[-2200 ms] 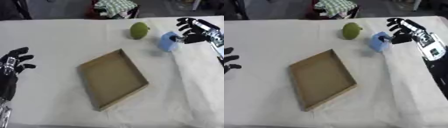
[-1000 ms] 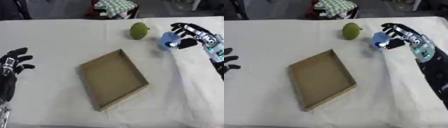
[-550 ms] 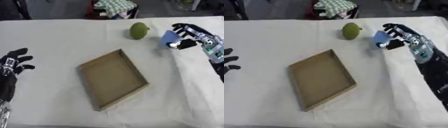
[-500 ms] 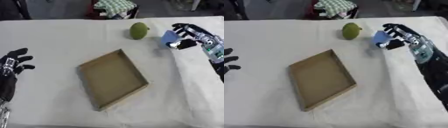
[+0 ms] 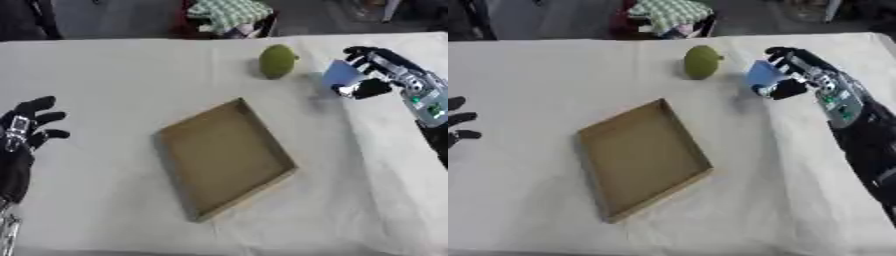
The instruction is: Pick up objects on the table and place them in the box.
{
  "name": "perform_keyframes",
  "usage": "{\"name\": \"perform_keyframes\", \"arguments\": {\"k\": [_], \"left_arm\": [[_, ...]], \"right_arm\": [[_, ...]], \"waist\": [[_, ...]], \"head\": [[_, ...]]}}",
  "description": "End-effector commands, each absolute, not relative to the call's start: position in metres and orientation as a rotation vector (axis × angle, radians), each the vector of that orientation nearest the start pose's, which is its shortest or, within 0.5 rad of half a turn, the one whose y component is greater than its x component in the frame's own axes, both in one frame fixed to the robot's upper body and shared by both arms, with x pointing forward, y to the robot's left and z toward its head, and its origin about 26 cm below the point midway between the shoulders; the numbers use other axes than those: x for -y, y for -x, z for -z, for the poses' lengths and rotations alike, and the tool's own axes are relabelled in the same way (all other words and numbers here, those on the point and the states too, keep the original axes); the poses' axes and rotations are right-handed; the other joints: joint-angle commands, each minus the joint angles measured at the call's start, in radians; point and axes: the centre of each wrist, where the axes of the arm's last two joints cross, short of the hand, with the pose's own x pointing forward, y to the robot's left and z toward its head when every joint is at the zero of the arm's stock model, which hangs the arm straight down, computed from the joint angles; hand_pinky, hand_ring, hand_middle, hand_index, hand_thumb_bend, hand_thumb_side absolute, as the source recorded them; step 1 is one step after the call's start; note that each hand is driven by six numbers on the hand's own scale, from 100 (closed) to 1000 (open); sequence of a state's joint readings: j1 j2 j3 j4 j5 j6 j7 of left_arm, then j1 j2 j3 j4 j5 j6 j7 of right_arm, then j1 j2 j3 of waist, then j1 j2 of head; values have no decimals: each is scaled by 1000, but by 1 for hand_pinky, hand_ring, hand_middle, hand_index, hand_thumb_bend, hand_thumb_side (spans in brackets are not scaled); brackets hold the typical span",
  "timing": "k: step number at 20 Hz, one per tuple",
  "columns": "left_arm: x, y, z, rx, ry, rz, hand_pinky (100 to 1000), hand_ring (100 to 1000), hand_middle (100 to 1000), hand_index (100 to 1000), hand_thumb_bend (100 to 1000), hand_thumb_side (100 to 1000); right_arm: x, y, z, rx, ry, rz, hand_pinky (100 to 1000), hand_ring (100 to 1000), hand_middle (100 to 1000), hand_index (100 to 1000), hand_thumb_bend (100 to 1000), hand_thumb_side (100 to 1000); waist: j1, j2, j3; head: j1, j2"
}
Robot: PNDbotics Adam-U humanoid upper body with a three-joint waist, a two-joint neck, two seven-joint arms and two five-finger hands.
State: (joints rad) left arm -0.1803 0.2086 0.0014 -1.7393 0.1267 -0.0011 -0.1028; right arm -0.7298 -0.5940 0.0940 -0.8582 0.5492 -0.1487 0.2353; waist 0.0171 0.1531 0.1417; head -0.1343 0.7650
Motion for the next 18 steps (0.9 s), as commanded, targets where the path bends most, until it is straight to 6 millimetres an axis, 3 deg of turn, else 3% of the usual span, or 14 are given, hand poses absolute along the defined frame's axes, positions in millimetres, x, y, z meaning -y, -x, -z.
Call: {"name": "perform_keyframes", "arguments": {"k": [1,12,18], "left_arm": [[-267,-314,-100,1921,71,246,611,748,795,734,100,725],[-267,-315,-101,1922,72,248,612,748,795,734,100,726],[-267,-315,-101,1922,72,249,612,748,795,734,100,725]], "right_arm": [[395,-438,-132,1350,787,-1075,747,824,835,941,359,258],[400,-436,-130,1284,925,-1147,768,840,862,940,311,251],[401,-435,-127,1249,963,-1191,788,856,886,958,340,269]], "waist": [[0,-14,1],[1,-13,2],[2,-12,4]], "head": [[-3,5],[-5,5],[-5,5]]}}
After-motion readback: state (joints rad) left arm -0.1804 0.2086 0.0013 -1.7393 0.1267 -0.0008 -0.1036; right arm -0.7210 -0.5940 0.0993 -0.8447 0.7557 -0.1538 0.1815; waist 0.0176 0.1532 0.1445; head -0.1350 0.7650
